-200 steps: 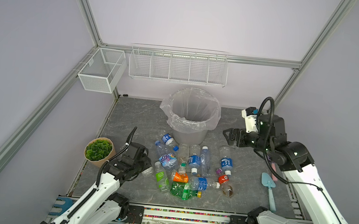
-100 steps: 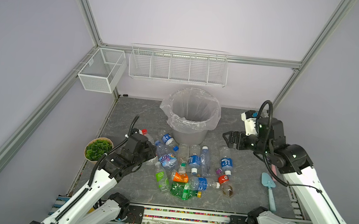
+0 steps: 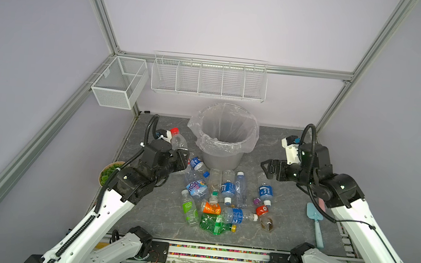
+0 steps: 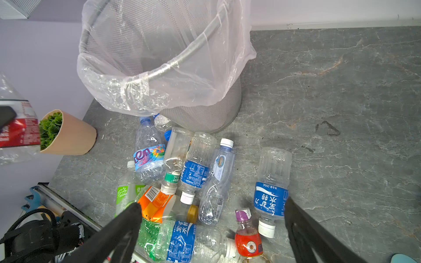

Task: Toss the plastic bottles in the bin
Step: 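Lift the red-capped bottle with the left gripper up over the bin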

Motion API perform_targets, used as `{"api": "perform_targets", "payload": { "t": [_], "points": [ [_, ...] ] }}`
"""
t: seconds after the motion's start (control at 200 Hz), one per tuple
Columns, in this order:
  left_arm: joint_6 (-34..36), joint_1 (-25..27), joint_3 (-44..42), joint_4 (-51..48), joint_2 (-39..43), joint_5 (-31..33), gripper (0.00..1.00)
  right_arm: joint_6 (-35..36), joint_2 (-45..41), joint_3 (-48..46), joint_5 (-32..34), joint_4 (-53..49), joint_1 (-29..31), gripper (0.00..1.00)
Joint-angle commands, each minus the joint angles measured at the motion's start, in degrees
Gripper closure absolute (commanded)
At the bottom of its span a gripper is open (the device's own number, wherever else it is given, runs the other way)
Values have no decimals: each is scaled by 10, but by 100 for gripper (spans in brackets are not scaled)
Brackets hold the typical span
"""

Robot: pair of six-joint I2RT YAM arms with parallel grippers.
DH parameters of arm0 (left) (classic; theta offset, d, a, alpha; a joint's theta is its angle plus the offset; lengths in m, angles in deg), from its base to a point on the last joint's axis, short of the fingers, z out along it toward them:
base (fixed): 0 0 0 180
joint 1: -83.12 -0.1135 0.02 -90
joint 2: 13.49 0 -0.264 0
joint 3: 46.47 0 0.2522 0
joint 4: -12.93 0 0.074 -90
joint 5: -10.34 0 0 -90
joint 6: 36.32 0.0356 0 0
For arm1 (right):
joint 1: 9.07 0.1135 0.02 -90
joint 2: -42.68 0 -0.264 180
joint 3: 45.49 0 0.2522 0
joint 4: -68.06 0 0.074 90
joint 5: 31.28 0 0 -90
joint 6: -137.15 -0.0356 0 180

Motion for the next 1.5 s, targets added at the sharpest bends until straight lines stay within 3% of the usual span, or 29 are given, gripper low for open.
{"api": "perform_targets", "payload": {
  "t": [0.0, 0.555, 0.755, 1.23, 1.494],
  "points": [
    [39, 7, 47, 8, -17, 10, 78, -8, -12, -8, -10, 9, -4, 0],
    [163, 33, 293, 17, -117, 31, 80, -13, -27, -21, -17, 4, -4, 1],
    [204, 44, 424, -27, -182, 33, 80, -13, -33, -27, -16, -1, -4, 1],
    [287, 101, 614, -77, -295, 83, 80, -11, -46, -37, -7, -9, -5, 1],
    [298, 109, 703, -114, -358, 89, 80, -12, -50, -40, -5, -12, -4, 1]
  ]
}}
